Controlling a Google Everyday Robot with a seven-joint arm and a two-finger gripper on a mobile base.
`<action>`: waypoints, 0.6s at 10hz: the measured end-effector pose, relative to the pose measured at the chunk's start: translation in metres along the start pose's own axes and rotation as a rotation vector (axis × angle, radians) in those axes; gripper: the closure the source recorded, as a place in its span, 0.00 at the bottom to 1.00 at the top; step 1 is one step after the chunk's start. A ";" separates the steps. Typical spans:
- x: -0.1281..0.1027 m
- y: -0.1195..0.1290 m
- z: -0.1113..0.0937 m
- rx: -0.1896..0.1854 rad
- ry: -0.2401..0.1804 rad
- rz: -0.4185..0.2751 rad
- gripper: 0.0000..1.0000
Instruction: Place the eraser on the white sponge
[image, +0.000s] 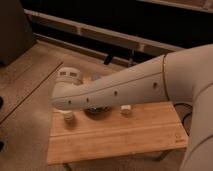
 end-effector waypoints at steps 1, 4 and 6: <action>-0.006 0.000 0.001 -0.015 -0.007 -0.004 0.35; -0.058 -0.025 0.014 -0.133 -0.088 -0.003 0.35; -0.096 -0.068 0.033 -0.231 -0.152 0.042 0.35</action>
